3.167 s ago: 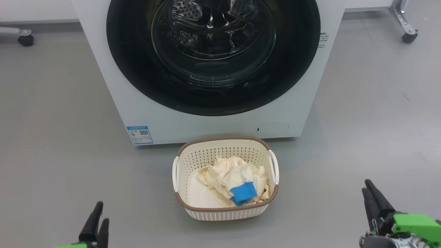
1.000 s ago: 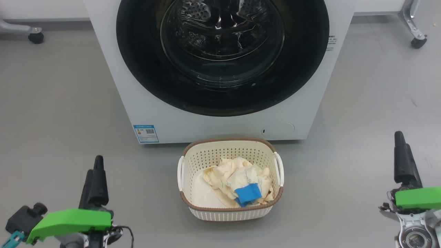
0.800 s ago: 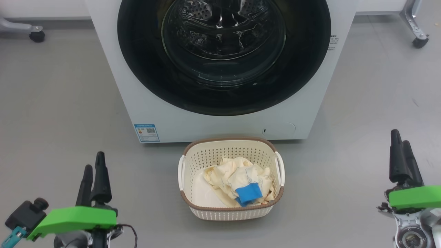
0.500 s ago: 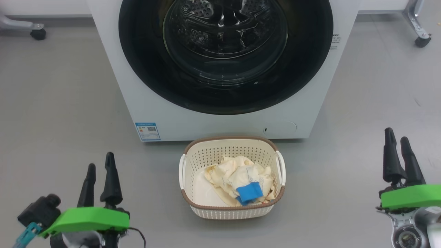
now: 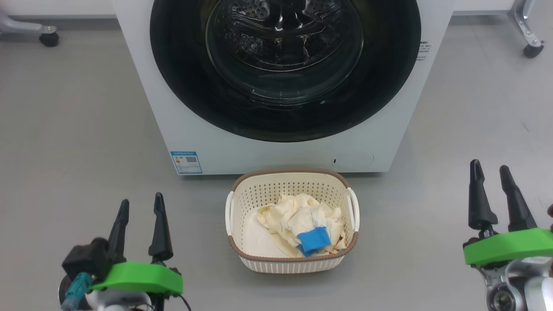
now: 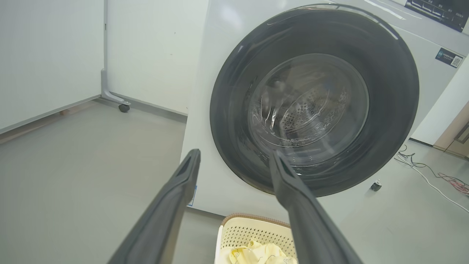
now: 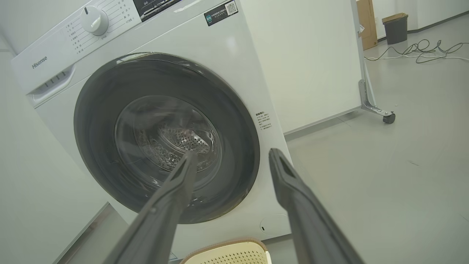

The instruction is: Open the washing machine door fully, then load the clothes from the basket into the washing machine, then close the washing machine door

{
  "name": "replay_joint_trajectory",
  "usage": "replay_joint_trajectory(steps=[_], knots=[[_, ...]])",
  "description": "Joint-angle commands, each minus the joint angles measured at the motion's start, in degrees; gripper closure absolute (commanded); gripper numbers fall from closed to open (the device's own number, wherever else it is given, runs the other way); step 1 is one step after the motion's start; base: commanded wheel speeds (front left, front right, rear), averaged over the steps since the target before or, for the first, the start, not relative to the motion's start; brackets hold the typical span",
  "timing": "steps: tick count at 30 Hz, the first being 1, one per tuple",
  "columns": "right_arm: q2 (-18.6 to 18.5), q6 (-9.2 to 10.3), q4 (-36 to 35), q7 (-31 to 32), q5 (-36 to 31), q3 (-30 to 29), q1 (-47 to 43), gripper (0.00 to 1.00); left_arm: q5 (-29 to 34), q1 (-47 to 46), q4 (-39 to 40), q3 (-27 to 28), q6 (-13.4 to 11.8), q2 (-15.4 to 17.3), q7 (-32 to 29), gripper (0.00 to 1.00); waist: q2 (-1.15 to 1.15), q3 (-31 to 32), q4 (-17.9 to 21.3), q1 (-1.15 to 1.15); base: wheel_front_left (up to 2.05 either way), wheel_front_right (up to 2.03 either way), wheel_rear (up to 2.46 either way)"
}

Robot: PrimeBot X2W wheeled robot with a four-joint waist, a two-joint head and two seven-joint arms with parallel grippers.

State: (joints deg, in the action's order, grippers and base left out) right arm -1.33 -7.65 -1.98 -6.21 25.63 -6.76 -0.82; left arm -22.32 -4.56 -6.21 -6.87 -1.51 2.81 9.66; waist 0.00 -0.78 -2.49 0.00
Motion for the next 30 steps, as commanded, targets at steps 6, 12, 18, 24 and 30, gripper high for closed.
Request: replay_joint_trajectory(steps=[6,12,18,24,30], knots=[[-1.31,0.14,-1.59,-0.13,-4.09,0.93,1.94,0.0,7.98,-3.36,0.76,-0.98,-1.86,1.79,1.73,0.0,0.0,-0.1,-0.1,0.0,0.0,0.0,0.0],[-1.38,0.14,-0.53,1.57,-7.02,0.7,1.62,0.0,12.03,-3.45,-0.05,-2.65,-2.76,1.96,2.74,0.0,0.0,-0.16,-0.23,0.0,0.0,0.0,0.0],[-1.45,0.15,-0.13,3.64,-11.12,0.83,1.47,0.0,15.92,-3.9,-2.04,-4.17,-2.96,2.09,3.92,0.0,0.0,-0.06,-0.48,0.0,0.0,0.0,0.0],[-1.52,0.16,-0.66,3.89,-15.21,1.02,1.07,0.0,17.89,-4.13,-2.97,-4.71,-2.87,1.71,4.93,0.0,0.0,0.38,-0.7,0.0,0.0,0.0,0.0],[-1.54,0.16,-0.98,4.28,-16.25,0.94,0.87,0.0,19.1,-4.22,-3.07,-4.88,-2.87,1.59,5.34,0.0,0.0,0.69,-0.76,0.0,0.0,0.0,0.0]])
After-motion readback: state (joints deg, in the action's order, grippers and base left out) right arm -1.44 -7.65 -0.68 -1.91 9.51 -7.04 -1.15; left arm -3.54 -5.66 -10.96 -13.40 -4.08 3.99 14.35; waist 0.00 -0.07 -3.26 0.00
